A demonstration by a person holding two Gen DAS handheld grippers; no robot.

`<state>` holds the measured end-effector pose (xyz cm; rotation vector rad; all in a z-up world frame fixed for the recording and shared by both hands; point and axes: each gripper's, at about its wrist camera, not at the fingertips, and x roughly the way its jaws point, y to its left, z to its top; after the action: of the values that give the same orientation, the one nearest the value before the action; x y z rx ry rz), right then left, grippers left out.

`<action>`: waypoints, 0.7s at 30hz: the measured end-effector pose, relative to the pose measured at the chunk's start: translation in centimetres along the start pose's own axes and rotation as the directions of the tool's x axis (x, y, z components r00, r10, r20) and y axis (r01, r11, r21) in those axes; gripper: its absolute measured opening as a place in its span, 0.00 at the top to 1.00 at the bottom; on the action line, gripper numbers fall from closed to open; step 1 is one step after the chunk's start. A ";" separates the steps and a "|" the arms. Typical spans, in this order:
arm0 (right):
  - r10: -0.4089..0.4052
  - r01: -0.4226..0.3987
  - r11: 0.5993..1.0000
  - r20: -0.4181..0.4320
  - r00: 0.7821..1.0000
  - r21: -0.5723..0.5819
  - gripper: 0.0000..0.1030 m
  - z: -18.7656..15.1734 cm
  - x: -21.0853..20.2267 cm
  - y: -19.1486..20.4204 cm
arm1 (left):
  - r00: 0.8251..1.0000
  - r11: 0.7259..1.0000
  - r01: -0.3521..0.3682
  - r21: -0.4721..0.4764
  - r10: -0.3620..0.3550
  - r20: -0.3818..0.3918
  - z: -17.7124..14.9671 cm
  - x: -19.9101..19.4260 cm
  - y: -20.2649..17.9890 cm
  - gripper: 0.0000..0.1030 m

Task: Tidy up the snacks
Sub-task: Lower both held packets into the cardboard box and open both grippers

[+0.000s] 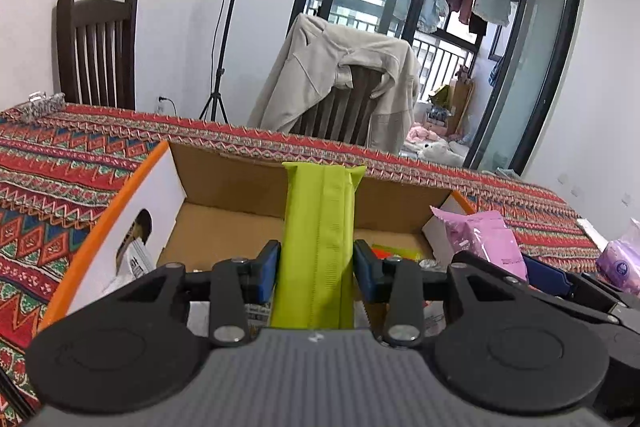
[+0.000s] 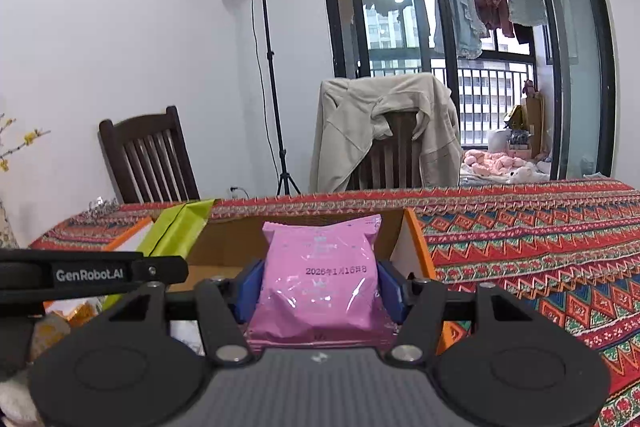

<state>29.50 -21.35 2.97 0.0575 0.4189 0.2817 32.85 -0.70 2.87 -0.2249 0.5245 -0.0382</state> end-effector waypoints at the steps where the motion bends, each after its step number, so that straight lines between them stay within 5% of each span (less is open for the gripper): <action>1: 0.000 0.000 1.000 -0.008 1.000 -0.004 0.42 -0.1 0.2 0.0 | 1.000 1.000 0.002 -0.001 -0.002 -0.004 -0.1 0.1 0.1 0.61; 5: -0.009 0.009 1.000 -0.014 1.000 -0.003 0.40 -0.3 0.0 -0.1 | 1.000 0.999 0.005 -0.032 -0.005 0.007 0.0 -0.2 0.7 0.51; 7: -0.010 0.010 1.000 -0.010 1.000 0.008 0.25 -0.3 -0.2 -0.3 | 1.000 0.999 -0.006 -0.048 0.007 0.028 0.1 -0.8 1.0 0.36; 11: -0.010 0.010 0.999 -0.006 1.000 0.033 0.15 -0.2 -0.8 -0.9 | 0.996 0.996 -0.059 -0.059 0.063 0.057 0.2 -1.6 1.2 0.11; 13: -0.006 0.007 0.998 -0.006 1.000 0.062 0.00 -0.1 -0.8 -1.3 | 0.994 0.994 -0.082 -0.069 0.086 0.066 0.3 -1.7 1.4 0.02; 21: -0.007 0.008 0.996 -0.013 1.000 0.092 0.00 0.1 -1.0 -1.9 | 0.992 0.992 -0.104 -0.072 0.109 0.064 0.5 -1.8 1.2 0.00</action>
<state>29.21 -23.49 3.23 0.1441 0.4441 0.2553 31.48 0.71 3.93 -0.2638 0.4697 0.0909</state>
